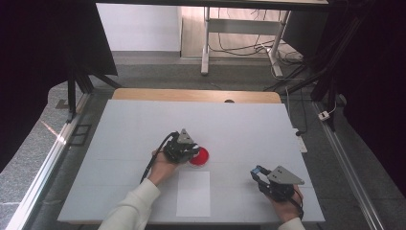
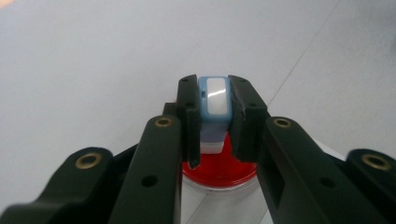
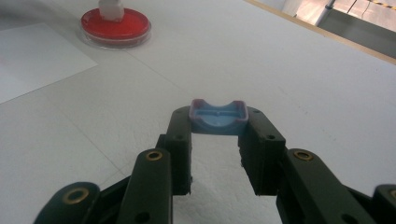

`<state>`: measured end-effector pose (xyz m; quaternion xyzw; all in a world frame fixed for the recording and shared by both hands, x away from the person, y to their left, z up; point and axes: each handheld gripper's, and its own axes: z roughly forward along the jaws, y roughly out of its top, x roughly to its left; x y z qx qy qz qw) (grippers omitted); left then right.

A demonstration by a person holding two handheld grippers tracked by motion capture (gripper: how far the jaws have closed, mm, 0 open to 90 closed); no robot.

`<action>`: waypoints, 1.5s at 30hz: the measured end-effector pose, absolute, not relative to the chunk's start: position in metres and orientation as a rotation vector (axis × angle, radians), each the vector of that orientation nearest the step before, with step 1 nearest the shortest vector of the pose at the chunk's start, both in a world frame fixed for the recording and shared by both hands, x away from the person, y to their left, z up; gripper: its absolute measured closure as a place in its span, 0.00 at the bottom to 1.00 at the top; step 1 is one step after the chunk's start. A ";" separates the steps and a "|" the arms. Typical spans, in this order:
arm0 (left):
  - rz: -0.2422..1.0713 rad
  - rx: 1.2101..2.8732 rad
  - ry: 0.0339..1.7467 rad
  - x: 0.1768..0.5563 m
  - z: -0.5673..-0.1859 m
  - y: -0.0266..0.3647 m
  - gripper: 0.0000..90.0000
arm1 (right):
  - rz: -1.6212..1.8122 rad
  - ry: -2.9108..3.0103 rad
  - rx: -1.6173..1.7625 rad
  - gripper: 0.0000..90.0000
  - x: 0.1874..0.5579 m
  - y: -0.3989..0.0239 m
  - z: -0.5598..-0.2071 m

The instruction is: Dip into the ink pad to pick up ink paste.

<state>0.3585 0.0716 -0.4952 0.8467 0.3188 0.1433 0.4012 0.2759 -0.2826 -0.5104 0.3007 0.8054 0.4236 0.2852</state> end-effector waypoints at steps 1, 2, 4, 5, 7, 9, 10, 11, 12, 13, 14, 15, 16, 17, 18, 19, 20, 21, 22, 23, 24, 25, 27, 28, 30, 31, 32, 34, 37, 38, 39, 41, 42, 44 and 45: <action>0.351 2.123 0.807 0.358 -0.492 0.074 0.84 | 1.130 2.154 0.805 0.72 0.276 -0.283 -0.510; 0.355 2.120 0.805 0.358 -0.490 0.075 0.84 | 1.138 2.151 0.808 0.72 0.277 -0.283 -0.511; 0.346 2.113 0.801 0.357 -0.487 0.077 0.84 | 1.131 2.154 0.811 0.72 0.277 -0.283 -0.511; 0.341 2.111 0.799 0.357 -0.486 0.077 0.84 | 1.128 2.156 0.809 0.72 0.277 -0.283 -0.511; 0.329 2.105 0.794 0.356 -0.485 0.077 0.84 | 1.126 2.159 0.805 0.72 0.277 -0.283 -0.511; 0.324 2.107 0.784 0.355 -0.485 0.077 0.84 | 1.130 2.157 0.804 0.72 0.276 -0.283 -0.511; 0.321 2.105 0.782 0.354 -0.484 0.077 0.84 | 1.131 2.156 0.803 0.72 0.276 -0.283 -0.511; 0.317 2.104 0.777 0.354 -0.484 0.077 0.84 | 1.130 2.156 0.804 0.72 0.276 -0.283 -0.511; 0.315 2.102 0.772 0.353 -0.483 0.077 0.84 | 1.130 2.156 0.805 0.72 0.276 -0.283 -0.511; 0.316 2.102 0.767 0.352 -0.482 0.077 0.84 | 1.138 2.152 0.805 0.72 0.276 -0.283 -0.511; 0.316 2.100 0.763 0.352 -0.481 0.078 0.84 | 1.138 2.153 0.805 0.72 0.276 -0.283 -0.511; 0.315 2.097 0.763 0.351 -0.480 0.078 0.84 | 1.137 2.153 0.805 0.72 0.276 -0.283 -0.511; 0.314 2.094 0.761 0.351 -0.480 0.079 0.84 | 1.135 2.155 0.804 0.72 0.276 -0.283 -0.511; 0.315 2.094 0.758 0.350 -0.479 0.079 0.84 | 1.135 2.155 0.804 0.72 0.276 -0.283 -0.511; 0.313 2.093 0.757 0.350 -0.478 0.080 0.84 | 1.134 2.155 0.804 0.72 0.277 -0.283 -0.511; 0.308 2.089 0.755 0.349 -0.478 0.080 0.84 | 1.134 2.155 0.805 0.72 0.277 -0.283 -0.511; 0.299 2.086 0.751 0.348 -0.477 0.081 0.84 | 1.133 2.156 0.805 0.72 0.277 -0.283 -0.511; 0.294 2.086 0.746 0.348 -0.476 0.081 0.84 | 1.133 2.156 0.805 0.72 0.277 -0.283 -0.511; 0.294 2.087 0.741 0.346 -0.475 0.082 0.84 | 1.133 2.156 0.805 0.72 0.277 -0.283 -0.511; 0.294 2.087 0.738 0.345 -0.474 0.082 0.84 | 1.132 2.156 0.805 0.72 0.276 -0.283 -0.511; 0.295 2.086 0.733 0.343 -0.472 0.084 0.84 | 1.132 2.156 0.805 0.72 0.276 -0.283 -0.511; 0.297 2.083 0.730 0.342 -0.471 0.085 0.84 | 1.127 2.159 0.804 0.72 0.276 -0.283 -0.511; 0.300 2.082 0.728 0.339 -0.469 0.086 0.84 | 1.126 2.160 0.805 0.72 0.277 -0.283 -0.511; 0.299 2.081 0.728 0.339 -0.468 0.087 0.84 | 1.123 2.161 0.805 0.72 0.277 -0.283 -0.511; 0.292 2.083 0.724 0.337 -0.468 0.087 0.84 | 1.122 2.164 0.806 0.72 0.277 -0.282 -0.512; 0.289 2.082 0.722 0.337 -0.468 0.086 0.84 | 1.121 2.164 0.805 0.72 0.277 -0.282 -0.512; 0.291 2.086 0.718 0.336 -0.468 0.086 0.84 | 1.123 2.164 0.805 0.72 0.277 -0.282 -0.512; 0.291 2.085 0.714 0.335 -0.467 0.087 0.84 | 1.125 2.163 0.804 0.72 0.276 -0.282 -0.511; 0.285 2.077 0.715 0.334 -0.466 0.088 0.84 | 1.123 2.161 0.804 0.72 0.277 -0.283 -0.511; 0.282 2.076 0.715 0.334 -0.465 0.089 0.84 | 1.124 2.161 0.805 0.72 0.277 -0.283 -0.511; 0.283 2.075 0.716 0.333 -0.465 0.091 0.84 | 1.124 2.161 0.804 0.72 0.277 -0.283 -0.511; 0.281 2.070 0.720 0.333 -0.465 0.093 0.84 | 1.124 2.161 0.802 0.72 0.277 -0.283 -0.511; 0.276 2.068 0.722 0.332 -0.465 0.094 0.84 | 1.124 2.161 0.803 0.72 0.277 -0.283 -0.511; 0.273 2.066 0.726 0.331 -0.465 0.096 0.84 | 1.125 2.161 0.803 0.72 0.277 -0.283 -0.511; 0.274 2.065 0.725 0.330 -0.464 0.096 0.84 | 1.126 2.161 0.802 0.72 0.277 -0.283 -0.511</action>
